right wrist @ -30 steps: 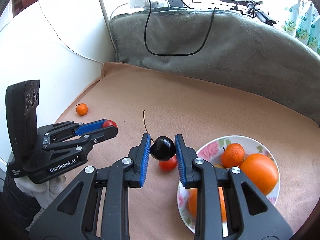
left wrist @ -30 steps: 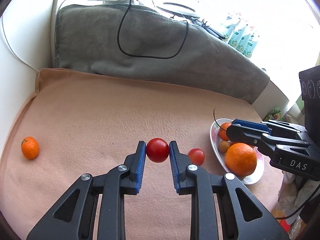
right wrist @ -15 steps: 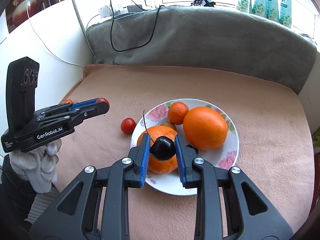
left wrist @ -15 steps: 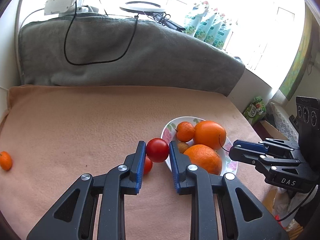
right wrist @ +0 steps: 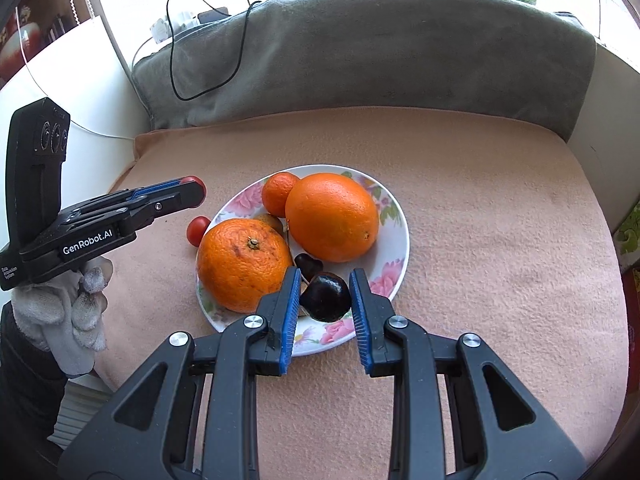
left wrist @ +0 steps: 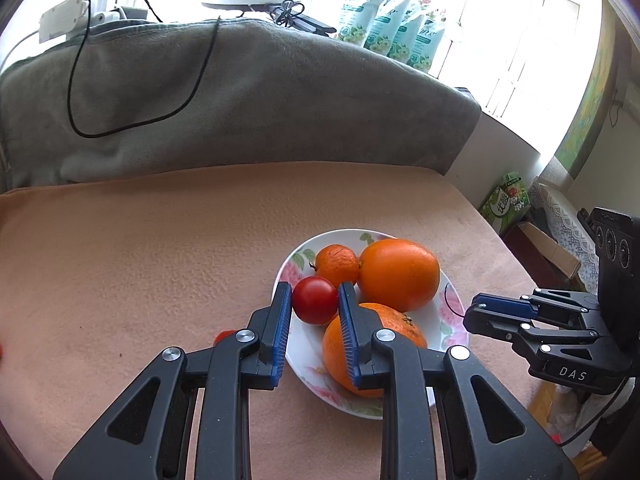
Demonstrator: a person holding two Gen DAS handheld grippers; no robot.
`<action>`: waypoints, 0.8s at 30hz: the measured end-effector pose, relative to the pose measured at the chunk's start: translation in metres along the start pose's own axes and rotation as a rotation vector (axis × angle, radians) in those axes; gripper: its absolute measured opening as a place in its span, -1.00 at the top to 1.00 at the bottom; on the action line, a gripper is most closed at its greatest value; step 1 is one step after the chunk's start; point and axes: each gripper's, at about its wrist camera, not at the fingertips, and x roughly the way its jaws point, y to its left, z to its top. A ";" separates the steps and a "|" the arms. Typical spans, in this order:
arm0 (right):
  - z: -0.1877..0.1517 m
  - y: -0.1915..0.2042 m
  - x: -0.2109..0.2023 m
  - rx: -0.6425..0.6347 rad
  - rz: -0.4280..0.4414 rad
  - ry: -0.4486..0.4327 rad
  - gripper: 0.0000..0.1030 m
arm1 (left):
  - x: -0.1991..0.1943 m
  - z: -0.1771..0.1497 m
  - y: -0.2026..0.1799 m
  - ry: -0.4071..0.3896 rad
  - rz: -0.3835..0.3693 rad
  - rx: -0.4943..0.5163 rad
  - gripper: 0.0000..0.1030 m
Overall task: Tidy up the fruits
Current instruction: 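Carry the cherry over the plate with the right gripper while the left carries the tomato there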
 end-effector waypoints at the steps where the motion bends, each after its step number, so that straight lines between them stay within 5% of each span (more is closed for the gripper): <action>1: -0.001 -0.001 0.001 0.003 0.003 0.005 0.49 | 0.002 0.000 -0.001 0.003 0.002 0.005 0.57; 24: -0.003 -0.004 0.018 0.023 0.057 0.032 0.49 | 0.014 0.006 -0.017 0.031 0.007 0.043 0.56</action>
